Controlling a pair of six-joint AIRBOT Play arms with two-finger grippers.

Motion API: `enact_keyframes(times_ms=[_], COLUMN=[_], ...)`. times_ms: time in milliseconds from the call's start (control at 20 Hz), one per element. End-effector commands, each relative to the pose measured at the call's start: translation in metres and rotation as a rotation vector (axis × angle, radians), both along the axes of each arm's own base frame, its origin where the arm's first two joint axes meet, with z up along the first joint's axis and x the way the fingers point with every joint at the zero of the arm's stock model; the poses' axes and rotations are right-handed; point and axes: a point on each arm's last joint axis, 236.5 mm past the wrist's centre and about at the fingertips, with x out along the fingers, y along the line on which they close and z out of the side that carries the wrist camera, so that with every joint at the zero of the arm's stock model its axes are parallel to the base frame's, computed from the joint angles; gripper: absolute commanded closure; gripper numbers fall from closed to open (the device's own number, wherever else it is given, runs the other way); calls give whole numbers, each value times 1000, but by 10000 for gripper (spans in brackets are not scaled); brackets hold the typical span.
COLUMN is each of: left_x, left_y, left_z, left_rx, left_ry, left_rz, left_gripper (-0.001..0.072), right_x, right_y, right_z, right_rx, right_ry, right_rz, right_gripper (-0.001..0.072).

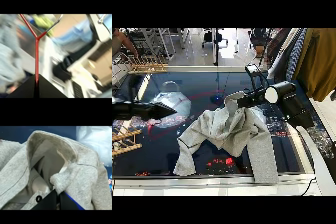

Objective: Fold the clothes and pants, and hang the long-sleeved shirts on hangers.

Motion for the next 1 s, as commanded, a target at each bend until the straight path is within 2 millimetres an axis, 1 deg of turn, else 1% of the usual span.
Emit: enact_keyframes(times_ms=[0, 100, 250, 300, 350, 450, 550, 650, 750, 800, 850, 950], left_x=[-3, 17, 57, 63, 63, 56, 46, 45, 50, 52, 51, 39], left_y=[-30, -35, -41, -46, -55, -72, -87, -94, -95, -96, -97, -97], left_z=[-24, -35, -45, -44, -41, -39, -45, -54, -60, -57, -50, -29], left_rx=[93, 134, 143, 128, 101, 64, 73, 79, 73, 46, -3, -124], left_ry=[84, 119, 147, 147, 155, 176, 199, 245, 262, 273, 285, 315], left_rz=[-37, 50, 213, 228, 216, 167, 114, 106, 115, 113, 95, 6], left_gripper=[695, 696, 695, 694, 695, 694, 694, 695, 694, 695, 695, 695], right_x=[0, -4, -14, -19, -23, -32, -42, -58, -80, -93, -101, -112], right_y=[-2, 5, 22, 29, 37, 53, 68, 80, 88, 91, 93, 91], right_z=[1, 2, 11, 14, 16, 18, 18, 22, 36, 47, 58, 78], right_rx=[-1, 4, 23, 23, 22, 14, 8, 4, -1, -7, -11, -1], right_ry=[5, 7, -6, -13, -18, -26, -25, -16, -27, -44, -74, -120], right_rz=[-21, -5, 38, 59, 82, 134, 179, 219, 275, 309, 346, 371], right_gripper=[677, 677, 677, 677, 677, 677, 677, 677, 677, 677, 677, 677])
